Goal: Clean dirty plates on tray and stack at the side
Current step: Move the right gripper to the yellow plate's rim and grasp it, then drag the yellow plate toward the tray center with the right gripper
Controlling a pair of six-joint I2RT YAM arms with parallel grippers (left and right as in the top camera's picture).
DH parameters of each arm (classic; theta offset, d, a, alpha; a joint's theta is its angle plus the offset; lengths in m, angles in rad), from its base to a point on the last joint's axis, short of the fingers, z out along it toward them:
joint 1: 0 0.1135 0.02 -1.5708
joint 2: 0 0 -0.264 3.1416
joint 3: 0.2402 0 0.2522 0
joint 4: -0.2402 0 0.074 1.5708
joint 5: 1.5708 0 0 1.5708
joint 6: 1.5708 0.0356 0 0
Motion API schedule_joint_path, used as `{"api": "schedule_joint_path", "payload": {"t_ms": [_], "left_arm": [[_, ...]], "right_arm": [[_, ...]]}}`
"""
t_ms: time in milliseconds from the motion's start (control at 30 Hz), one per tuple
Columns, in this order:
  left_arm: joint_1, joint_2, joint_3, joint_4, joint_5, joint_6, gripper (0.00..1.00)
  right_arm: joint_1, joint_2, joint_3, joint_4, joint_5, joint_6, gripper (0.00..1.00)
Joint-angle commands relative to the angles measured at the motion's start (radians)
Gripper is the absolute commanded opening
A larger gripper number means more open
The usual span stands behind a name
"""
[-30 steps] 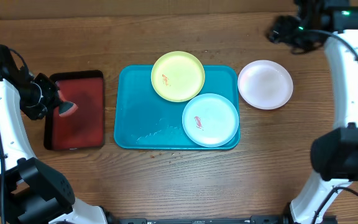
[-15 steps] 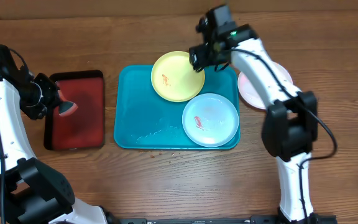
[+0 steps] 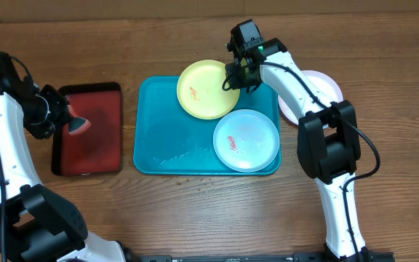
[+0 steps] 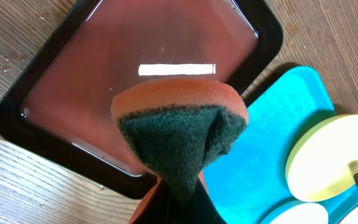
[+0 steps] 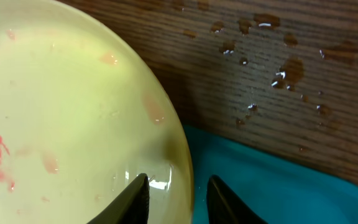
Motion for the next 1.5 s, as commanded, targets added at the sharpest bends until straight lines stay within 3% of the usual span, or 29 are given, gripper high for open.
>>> {"api": "schedule_joint_path", "payload": {"t_ms": [0, 167, 367, 567, 733, 833, 1067, 1267, 1467], "left_arm": [[-0.005, -0.007, 0.001, 0.004, 0.013, 0.027, 0.04], [-0.005, -0.007, 0.001, 0.004, 0.012, 0.027, 0.04], [-0.005, -0.007, 0.001, 0.004, 0.012, 0.028, 0.04], [-0.005, -0.007, 0.001, 0.005, 0.011, 0.032, 0.04], [-0.005, -0.007, 0.001, 0.012, 0.008, 0.050, 0.04], [-0.005, -0.007, 0.001, 0.012, 0.008, 0.050, 0.04], [-0.005, -0.007, 0.001, 0.011, 0.009, 0.050, 0.04], [-0.005, -0.007, 0.000, 0.011, 0.009, 0.054, 0.04], [-0.005, -0.007, 0.000, 0.012, 0.009, 0.057, 0.04]], "right_arm": [[0.009, -0.009, -0.037, 0.010, 0.003, 0.022, 0.34], [0.012, -0.009, -0.060, 0.008, -0.024, 0.022, 0.30], [0.015, -0.010, -0.048, 0.002, -0.099, 0.049, 0.04], [0.039, -0.013, 0.038, -0.051, -0.254, 0.083, 0.04], [0.105, -0.012, 0.053, -0.117, -0.273, 0.156, 0.04], [0.146, -0.012, 0.050, -0.148, -0.217, 0.157, 0.13], [0.216, -0.010, 0.048, -0.192, 0.031, 0.175, 0.18], [0.222, -0.010, 0.048, -0.072, 0.037, 0.003, 0.40], [0.211, -0.010, 0.048, 0.018, 0.037, -0.142, 0.49]]}}
